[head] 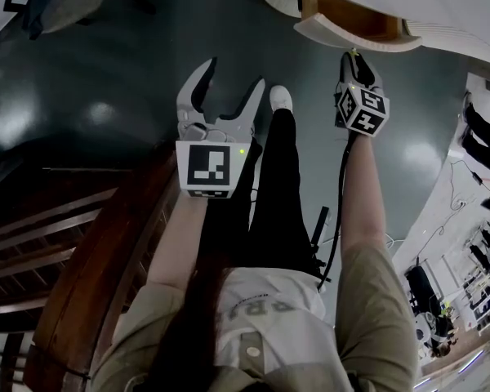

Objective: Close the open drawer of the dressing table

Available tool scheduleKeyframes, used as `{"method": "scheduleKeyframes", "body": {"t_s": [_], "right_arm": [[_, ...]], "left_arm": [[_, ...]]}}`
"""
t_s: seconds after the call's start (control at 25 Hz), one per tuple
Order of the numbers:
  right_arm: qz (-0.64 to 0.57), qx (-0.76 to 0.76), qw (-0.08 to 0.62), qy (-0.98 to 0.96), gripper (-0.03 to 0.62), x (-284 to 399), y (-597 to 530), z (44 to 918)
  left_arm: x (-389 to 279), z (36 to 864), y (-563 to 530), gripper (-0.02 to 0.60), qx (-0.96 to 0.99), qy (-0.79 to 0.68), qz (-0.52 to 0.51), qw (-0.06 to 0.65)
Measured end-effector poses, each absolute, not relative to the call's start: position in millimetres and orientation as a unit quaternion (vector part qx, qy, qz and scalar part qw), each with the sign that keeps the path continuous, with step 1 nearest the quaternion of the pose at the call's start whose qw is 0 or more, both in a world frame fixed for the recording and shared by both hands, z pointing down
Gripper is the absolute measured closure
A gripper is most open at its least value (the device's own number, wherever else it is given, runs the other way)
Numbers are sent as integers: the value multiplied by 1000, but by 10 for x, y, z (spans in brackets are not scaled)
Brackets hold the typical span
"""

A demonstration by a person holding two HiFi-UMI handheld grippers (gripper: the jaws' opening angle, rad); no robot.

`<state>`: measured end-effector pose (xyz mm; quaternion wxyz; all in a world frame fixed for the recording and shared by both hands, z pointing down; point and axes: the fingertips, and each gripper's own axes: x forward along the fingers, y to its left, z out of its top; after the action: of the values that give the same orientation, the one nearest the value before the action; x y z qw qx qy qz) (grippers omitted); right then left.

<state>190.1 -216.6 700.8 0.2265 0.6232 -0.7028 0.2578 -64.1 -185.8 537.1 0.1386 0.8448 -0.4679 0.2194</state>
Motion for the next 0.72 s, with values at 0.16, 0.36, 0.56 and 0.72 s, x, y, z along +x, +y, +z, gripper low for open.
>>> {"method": "scheduleKeyframes", "body": {"t_s": [0.16,0.36,0.56,0.72], "right_arm": [[256,616,227,-709,485,1897,-2229,7000],[255,607,231,-716,487,1906,-2263,6980],[256,605,228,-719,487,1892,-2320,6989],[254,603,230,-721,487,1895,-2382,6993]], "left_arm": [[-592,5388,-1872,265,842,-471,221,139],[-549,5375,-1889,264,839,-477,222,140],[-539,5390,-1905,264,835,-482,225,140],[-534,5404,-1920,264,832,-486,227,141]]}}
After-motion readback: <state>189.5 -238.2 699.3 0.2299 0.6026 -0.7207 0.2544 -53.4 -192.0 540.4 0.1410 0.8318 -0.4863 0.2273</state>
